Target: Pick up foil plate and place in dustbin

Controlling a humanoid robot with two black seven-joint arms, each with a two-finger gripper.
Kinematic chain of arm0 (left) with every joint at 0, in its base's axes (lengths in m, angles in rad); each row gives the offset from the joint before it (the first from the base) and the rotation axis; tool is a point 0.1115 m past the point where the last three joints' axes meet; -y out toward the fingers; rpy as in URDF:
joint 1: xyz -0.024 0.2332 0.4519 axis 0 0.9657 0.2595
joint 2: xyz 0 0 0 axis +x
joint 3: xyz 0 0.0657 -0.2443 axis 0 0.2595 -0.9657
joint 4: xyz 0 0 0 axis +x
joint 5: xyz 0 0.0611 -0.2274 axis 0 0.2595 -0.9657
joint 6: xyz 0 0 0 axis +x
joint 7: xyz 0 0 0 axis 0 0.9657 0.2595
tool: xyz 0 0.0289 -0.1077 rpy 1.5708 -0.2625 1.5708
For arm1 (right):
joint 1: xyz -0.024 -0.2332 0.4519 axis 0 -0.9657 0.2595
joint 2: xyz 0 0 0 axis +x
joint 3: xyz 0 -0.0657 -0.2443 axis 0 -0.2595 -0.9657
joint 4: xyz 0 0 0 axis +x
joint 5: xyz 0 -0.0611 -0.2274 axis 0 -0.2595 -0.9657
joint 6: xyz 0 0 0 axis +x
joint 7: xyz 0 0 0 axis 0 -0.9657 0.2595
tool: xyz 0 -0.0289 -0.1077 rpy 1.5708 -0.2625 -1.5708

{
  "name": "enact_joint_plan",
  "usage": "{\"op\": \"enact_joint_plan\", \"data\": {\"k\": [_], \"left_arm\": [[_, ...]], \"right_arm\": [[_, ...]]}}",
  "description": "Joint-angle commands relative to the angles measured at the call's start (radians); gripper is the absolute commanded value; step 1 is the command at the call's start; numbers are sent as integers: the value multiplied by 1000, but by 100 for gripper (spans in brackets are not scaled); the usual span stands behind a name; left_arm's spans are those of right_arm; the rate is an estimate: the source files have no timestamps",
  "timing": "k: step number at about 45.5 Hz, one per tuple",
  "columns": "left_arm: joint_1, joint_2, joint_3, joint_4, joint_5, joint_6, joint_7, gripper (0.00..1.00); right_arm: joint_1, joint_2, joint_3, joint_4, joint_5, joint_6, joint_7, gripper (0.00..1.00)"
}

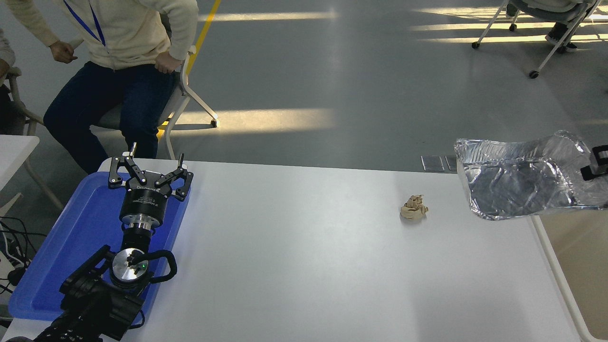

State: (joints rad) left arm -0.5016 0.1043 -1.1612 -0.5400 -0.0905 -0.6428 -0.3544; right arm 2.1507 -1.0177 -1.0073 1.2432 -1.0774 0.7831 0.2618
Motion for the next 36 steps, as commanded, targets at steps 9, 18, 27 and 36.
{"op": "enact_joint_plan", "data": {"k": [9,18,27,36], "left_arm": [[0,0,0,0,0,0,-1,100],[0,0,0,0,0,0,-1,100],[0,0,0,0,0,0,-1,100],[0,0,0,0,0,0,-1,100]], "right_arm": [[-5,-76,-20,-50,-93,2,-12,0],[-93,-93,-14,-244,-98,2,-16,0],[-291,-93,7,-442,-96,2,-12,0],[-546,-88,19,-657,-52,-140,-7,0]]}}
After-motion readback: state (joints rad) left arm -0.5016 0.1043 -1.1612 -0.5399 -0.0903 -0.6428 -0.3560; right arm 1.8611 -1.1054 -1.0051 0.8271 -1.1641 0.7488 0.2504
